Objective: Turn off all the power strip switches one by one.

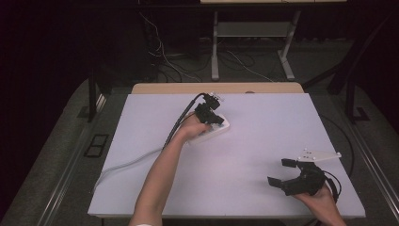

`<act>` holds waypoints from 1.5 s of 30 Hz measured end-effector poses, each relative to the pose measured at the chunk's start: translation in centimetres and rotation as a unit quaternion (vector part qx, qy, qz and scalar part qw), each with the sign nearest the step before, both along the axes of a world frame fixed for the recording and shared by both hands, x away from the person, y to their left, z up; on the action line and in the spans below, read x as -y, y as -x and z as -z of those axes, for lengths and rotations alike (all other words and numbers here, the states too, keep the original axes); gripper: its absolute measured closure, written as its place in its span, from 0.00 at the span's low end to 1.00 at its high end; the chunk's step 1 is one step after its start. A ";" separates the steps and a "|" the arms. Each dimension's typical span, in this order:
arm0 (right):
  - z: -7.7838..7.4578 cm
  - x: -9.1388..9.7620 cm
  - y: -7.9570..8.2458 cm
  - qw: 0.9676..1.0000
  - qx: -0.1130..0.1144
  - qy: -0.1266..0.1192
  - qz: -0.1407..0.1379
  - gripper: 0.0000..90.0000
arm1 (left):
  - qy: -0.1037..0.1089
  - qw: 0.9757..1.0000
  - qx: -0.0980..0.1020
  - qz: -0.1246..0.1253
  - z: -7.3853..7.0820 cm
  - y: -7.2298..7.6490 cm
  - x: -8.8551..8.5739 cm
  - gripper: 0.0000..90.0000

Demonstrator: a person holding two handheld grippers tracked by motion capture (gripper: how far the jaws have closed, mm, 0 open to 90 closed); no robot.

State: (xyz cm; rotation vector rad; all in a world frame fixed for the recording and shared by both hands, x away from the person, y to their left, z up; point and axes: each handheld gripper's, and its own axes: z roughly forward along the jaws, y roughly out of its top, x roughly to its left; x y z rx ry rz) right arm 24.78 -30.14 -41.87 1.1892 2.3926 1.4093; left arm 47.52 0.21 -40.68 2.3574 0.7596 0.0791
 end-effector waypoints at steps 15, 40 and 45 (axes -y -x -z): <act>-0.1 0.1 0.1 1.000 0.004 0.000 0.004 0.01 | 0.018 1.000 -0.013 -0.008 0.7 -0.2 -0.2 0.99; 0.0 0.1 0.0 1.000 0.001 0.001 0.004 0.01 | 0.048 0.998 0.005 -0.031 0.7 0.5 -0.6 0.99; 0.0 0.1 0.0 1.000 0.001 0.000 0.004 0.01 | 0.065 0.997 0.017 -0.032 0.1 1.2 -1.5 0.99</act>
